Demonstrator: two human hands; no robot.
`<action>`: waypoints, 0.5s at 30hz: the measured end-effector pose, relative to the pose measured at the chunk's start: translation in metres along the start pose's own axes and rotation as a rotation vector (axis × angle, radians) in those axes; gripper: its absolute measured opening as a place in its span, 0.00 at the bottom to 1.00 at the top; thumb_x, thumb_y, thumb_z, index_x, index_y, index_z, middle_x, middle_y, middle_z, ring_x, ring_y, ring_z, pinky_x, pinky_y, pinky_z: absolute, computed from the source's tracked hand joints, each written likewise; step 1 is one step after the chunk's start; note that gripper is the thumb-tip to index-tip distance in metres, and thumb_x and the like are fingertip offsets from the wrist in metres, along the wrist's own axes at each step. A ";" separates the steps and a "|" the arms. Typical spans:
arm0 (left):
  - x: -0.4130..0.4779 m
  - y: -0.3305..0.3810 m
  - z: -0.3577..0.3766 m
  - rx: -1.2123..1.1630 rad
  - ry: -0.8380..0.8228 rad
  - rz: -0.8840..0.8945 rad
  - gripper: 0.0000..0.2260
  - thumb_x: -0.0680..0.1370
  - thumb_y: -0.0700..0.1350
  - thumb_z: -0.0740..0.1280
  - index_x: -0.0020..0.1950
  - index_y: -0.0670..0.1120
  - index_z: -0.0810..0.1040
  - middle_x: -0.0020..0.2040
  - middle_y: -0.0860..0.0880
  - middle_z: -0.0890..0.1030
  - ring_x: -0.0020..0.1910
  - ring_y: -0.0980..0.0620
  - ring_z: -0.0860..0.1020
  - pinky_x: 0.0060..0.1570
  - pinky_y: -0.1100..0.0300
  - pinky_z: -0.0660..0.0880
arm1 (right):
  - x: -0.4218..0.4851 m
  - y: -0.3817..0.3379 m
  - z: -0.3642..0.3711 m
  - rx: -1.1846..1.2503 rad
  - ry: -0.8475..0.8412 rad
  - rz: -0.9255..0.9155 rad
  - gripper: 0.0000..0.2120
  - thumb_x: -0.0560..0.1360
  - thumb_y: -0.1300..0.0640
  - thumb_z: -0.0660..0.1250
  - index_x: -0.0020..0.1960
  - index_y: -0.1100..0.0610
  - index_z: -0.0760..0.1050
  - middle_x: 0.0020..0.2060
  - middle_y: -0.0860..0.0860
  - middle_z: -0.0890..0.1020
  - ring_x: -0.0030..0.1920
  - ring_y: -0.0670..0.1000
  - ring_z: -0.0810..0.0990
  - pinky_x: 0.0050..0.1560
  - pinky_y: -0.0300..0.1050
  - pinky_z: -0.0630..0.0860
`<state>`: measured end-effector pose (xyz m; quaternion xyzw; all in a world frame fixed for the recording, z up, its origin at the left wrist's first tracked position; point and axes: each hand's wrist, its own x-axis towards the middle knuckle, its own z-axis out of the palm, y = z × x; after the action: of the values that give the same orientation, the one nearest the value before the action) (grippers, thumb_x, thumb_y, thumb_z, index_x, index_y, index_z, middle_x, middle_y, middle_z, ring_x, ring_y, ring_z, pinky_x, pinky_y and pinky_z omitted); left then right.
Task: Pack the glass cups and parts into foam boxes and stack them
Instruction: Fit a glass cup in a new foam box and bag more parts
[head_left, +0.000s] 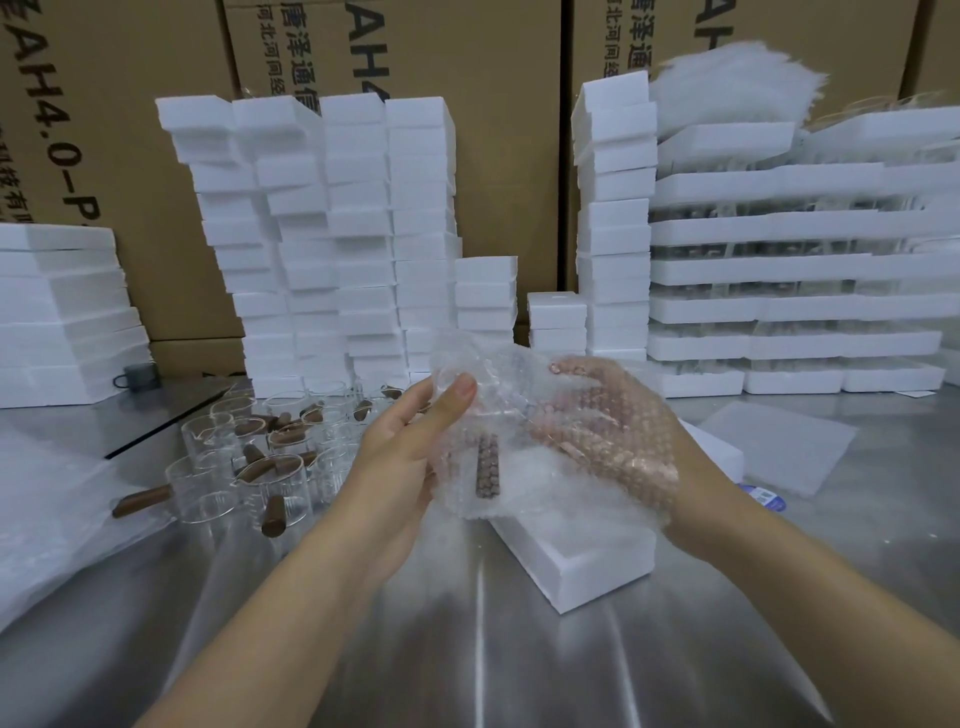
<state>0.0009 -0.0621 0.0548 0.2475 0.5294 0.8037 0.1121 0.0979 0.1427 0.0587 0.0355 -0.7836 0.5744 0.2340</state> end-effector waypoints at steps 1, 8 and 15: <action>0.000 0.001 -0.001 -0.014 0.008 0.004 0.47 0.64 0.66 0.84 0.79 0.53 0.74 0.70 0.52 0.83 0.73 0.46 0.79 0.78 0.38 0.67 | 0.003 -0.008 0.001 0.062 0.029 -0.060 0.10 0.76 0.64 0.74 0.42 0.50 0.85 0.35 0.47 0.87 0.43 0.54 0.86 0.38 0.29 0.78; 0.001 0.002 -0.006 -0.096 0.001 0.002 0.29 0.74 0.62 0.78 0.73 0.55 0.80 0.66 0.53 0.86 0.66 0.52 0.83 0.78 0.44 0.67 | 0.012 -0.011 0.002 0.178 0.174 -0.048 0.48 0.57 0.08 0.53 0.72 0.27 0.69 0.69 0.30 0.75 0.70 0.35 0.73 0.79 0.58 0.65; 0.000 -0.002 -0.006 -0.075 0.006 0.026 0.41 0.70 0.62 0.82 0.79 0.50 0.74 0.68 0.47 0.85 0.68 0.43 0.82 0.76 0.35 0.70 | 0.002 -0.001 0.009 0.129 -0.077 0.038 0.54 0.59 0.28 0.83 0.69 0.12 0.48 0.71 0.30 0.70 0.63 0.25 0.74 0.59 0.42 0.77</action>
<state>-0.0024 -0.0662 0.0509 0.2477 0.4959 0.8251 0.1092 0.0934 0.1346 0.0588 0.0577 -0.7541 0.6261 0.1898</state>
